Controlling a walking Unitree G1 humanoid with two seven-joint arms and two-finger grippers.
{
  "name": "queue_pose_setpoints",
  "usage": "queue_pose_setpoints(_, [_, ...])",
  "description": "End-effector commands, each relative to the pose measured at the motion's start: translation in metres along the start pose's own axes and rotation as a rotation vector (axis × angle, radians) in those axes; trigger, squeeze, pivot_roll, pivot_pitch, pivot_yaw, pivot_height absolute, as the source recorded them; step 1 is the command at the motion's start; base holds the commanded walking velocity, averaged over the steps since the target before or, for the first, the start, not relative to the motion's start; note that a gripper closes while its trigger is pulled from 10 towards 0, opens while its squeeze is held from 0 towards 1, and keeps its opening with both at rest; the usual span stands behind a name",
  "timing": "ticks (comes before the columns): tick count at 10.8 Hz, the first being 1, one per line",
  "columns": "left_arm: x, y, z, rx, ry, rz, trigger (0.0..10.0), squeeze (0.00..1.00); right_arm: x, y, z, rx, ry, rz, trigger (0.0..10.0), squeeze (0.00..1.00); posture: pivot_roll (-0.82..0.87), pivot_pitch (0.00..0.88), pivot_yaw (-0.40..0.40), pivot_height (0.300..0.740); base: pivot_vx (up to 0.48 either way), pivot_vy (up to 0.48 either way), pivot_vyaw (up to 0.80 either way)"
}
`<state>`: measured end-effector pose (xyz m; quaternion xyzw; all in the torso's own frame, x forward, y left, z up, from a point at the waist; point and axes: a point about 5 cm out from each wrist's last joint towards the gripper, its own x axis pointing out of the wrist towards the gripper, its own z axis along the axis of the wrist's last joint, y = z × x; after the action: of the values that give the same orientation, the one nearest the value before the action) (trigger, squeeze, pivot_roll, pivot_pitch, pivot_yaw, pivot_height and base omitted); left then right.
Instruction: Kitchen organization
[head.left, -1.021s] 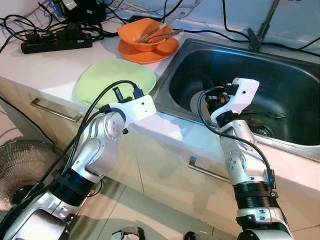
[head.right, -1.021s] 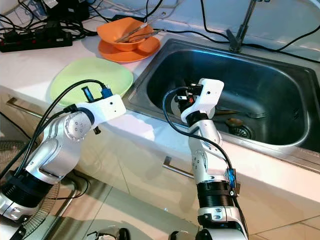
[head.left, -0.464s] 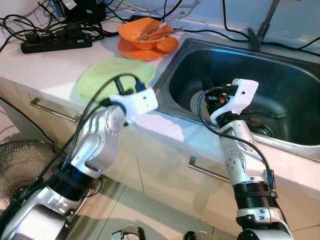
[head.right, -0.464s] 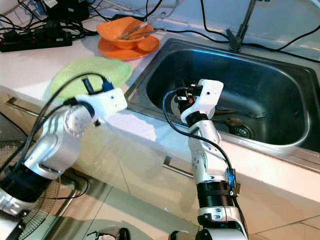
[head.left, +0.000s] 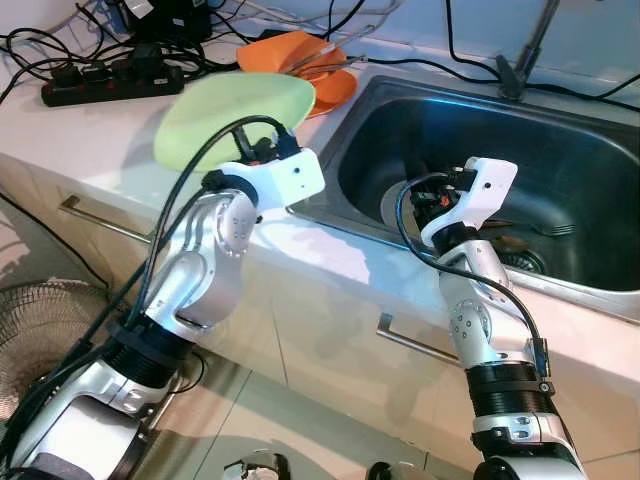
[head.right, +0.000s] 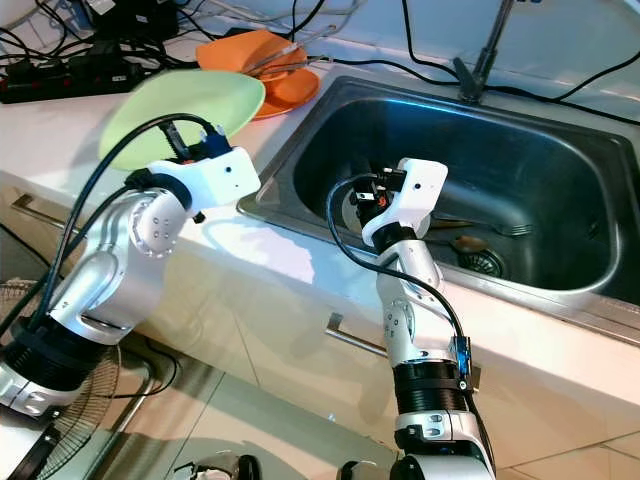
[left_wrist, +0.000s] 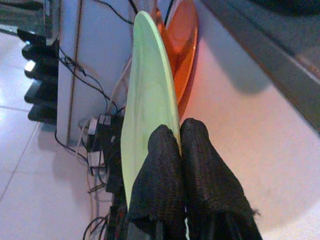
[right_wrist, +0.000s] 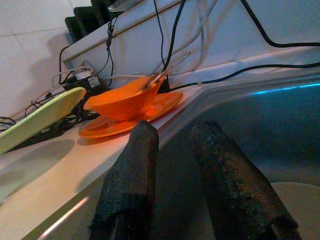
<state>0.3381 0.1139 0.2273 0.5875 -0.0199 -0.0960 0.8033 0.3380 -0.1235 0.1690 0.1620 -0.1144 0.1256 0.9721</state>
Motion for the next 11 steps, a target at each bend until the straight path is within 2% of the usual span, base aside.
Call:
queue_pose_setpoints(1, [-0.004,0.008,0.011,0.024,-0.057,0.057,10.0,0.0,0.004,0.002,0.001,0.019,-0.001,0.008,10.0,0.0,0.07,0.056,0.023,0.74,0.0,0.0,0.0])
queue_pose_setpoints(3, [-0.005,0.001,0.031,0.089,-0.2,0.06,10.0,0.0,0.004,0.002,0.003,0.041,-0.007,-0.001,10.0,0.0,0.07,0.06,0.021,0.74,0.0,0.0,0.0])
queue_pose_setpoints(5, [-0.006,-0.003,0.044,0.078,-0.278,0.044,10.0,0.0,0.009,-0.002,0.014,0.083,-0.037,-0.015,10.0,0.0,0.07,0.067,0.021,0.74,0.0,0.0,0.0])
queue_pose_setpoints(6, [-0.004,-0.007,0.044,0.075,-0.279,0.034,10.0,0.0,0.011,-0.004,0.02,0.107,-0.059,-0.025,10.0,1.0,0.07,0.068,0.021,0.74,0.0,0.0,0.0])
queue_pose_setpoints(8, [-0.003,-0.011,0.042,0.069,-0.284,0.013,10.0,0.0,0.017,-0.008,0.034,0.229,-0.077,-0.028,10.0,1.0,0.06,0.07,0.024,0.74,0.0,0.0,0.0])
queue_pose_setpoints(10, [-0.002,-0.015,0.043,0.054,-0.299,-0.002,10.0,0.0,0.017,-0.008,0.04,0.366,-0.079,0.026,10.0,1.0,0.06,0.069,0.025,0.74,0.0,0.0,0.0])
queue_pose_setpoints(11, [-0.002,-0.017,0.045,0.054,-0.308,-0.008,10.0,0.0,0.017,-0.003,0.041,0.383,-0.068,0.064,10.0,1.0,0.06,0.072,0.025,0.74,0.0,0.0,0.0])
